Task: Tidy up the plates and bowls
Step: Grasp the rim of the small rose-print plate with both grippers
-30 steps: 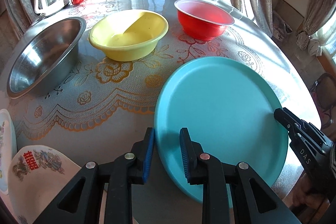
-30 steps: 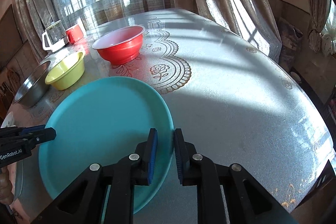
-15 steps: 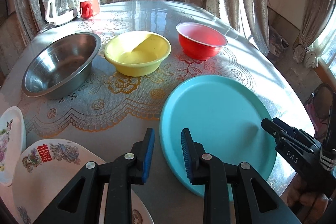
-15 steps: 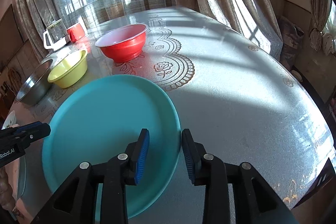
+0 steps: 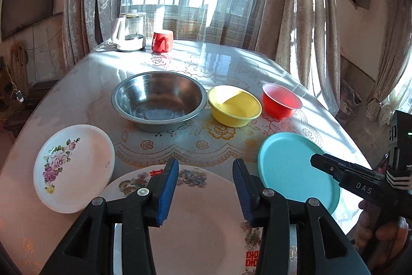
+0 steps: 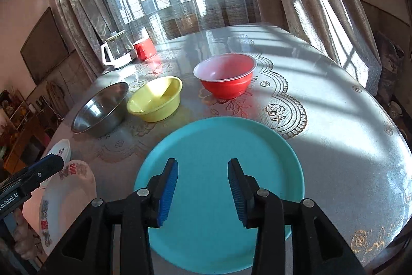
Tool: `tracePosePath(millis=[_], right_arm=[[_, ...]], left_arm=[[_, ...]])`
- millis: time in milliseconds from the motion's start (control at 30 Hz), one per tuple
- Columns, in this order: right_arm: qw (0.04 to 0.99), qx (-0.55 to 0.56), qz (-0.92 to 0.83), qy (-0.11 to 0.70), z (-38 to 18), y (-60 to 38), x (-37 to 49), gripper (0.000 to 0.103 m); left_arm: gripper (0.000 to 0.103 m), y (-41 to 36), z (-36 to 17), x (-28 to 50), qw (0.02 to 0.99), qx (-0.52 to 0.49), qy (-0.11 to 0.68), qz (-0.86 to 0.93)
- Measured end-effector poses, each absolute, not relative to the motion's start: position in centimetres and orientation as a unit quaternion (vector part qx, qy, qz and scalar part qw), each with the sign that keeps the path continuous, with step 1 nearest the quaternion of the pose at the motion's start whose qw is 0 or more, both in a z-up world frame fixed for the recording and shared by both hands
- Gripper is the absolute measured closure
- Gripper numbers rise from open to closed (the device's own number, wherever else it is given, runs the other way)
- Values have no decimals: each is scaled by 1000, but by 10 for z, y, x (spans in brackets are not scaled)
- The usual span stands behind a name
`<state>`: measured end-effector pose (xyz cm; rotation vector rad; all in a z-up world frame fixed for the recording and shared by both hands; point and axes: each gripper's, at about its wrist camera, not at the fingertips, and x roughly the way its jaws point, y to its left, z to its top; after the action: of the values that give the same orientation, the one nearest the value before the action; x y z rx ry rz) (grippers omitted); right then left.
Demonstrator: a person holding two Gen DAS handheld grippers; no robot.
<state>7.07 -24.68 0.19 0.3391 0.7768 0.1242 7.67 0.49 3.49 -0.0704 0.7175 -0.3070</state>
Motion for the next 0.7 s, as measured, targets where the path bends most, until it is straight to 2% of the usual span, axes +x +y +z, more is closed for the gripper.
tracePosePath(millis=[367, 533, 700], right_arm=[[844, 177, 264, 433, 12, -123, 118, 57], [825, 174, 293, 451, 15, -72, 145, 57], [814, 171, 301, 466, 9, -36, 172, 57]], left_arm=[[52, 135, 20, 74, 925, -138, 351, -41], [48, 186, 7, 72, 920, -172, 352, 6], [49, 222, -10, 76, 912, -199, 357, 32]])
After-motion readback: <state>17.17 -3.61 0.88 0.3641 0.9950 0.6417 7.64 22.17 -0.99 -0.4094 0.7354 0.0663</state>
